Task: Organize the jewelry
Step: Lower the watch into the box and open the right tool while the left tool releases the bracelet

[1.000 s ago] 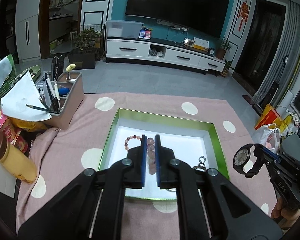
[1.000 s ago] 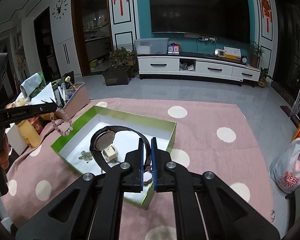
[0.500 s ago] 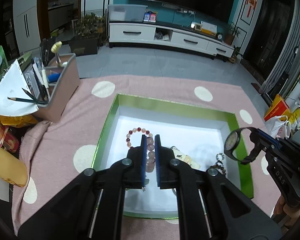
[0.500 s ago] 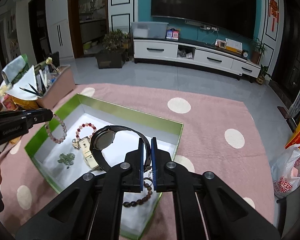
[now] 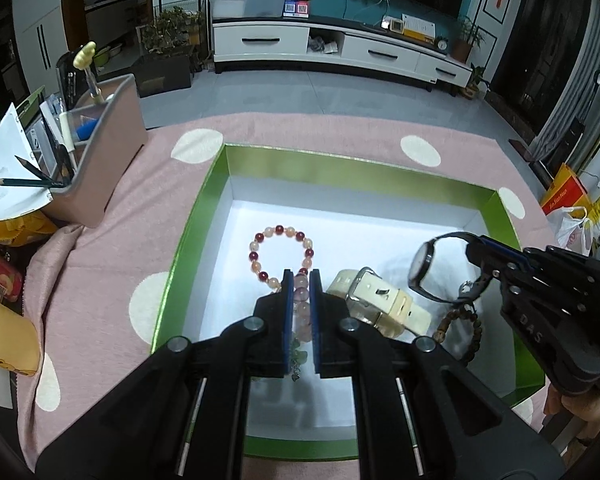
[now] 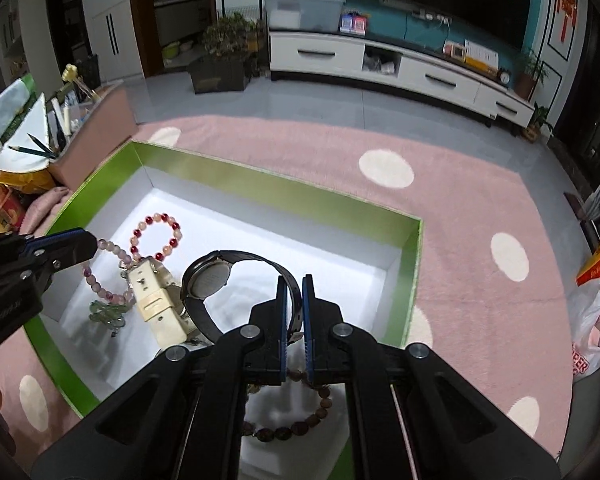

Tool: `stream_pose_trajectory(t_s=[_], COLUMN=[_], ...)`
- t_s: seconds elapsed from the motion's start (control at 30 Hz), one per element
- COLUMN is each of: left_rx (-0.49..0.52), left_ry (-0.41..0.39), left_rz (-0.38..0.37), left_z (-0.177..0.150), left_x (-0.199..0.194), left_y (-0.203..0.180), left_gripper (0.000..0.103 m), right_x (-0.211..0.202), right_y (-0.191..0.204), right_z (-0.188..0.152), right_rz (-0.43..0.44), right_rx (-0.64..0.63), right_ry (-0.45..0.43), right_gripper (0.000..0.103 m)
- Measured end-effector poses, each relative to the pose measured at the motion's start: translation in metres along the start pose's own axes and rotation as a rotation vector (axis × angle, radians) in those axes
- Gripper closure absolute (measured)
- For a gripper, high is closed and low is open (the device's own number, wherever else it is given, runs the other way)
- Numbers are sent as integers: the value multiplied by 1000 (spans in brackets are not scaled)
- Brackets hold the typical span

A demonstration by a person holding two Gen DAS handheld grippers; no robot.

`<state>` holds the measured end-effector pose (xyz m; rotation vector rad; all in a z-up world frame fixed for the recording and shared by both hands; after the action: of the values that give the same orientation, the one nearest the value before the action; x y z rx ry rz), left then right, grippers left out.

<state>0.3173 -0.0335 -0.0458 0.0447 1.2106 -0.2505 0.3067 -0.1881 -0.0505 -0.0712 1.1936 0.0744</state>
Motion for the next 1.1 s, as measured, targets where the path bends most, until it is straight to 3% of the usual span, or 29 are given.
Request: stream_pose_trajectory(t_s=[0.37, 1.1], left_rx=[18, 11], left_ry=[17, 26], left_rz=[11, 29], left_z=[-2, -2], left_x=[8, 12], left_y=[-3, 1], left_gripper=[96, 96], right_x=[26, 27], right_y=[3, 0], right_z=[4, 4], right_rz=[-23, -19], right_rx=[22, 31], right_ry=[107, 110], right_gripper=[97, 95])
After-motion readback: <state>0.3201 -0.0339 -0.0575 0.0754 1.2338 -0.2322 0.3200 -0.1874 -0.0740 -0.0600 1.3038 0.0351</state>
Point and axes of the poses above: each gripper's, at about its wrist camera, not at the fingertips, and x roughly the way its jaws point, y to its left, z to its top, the point moved 3 cm from there along x, roughly the way its jaws point, and after that the axes turned 15 degrees about y, right-handed, at the moved point
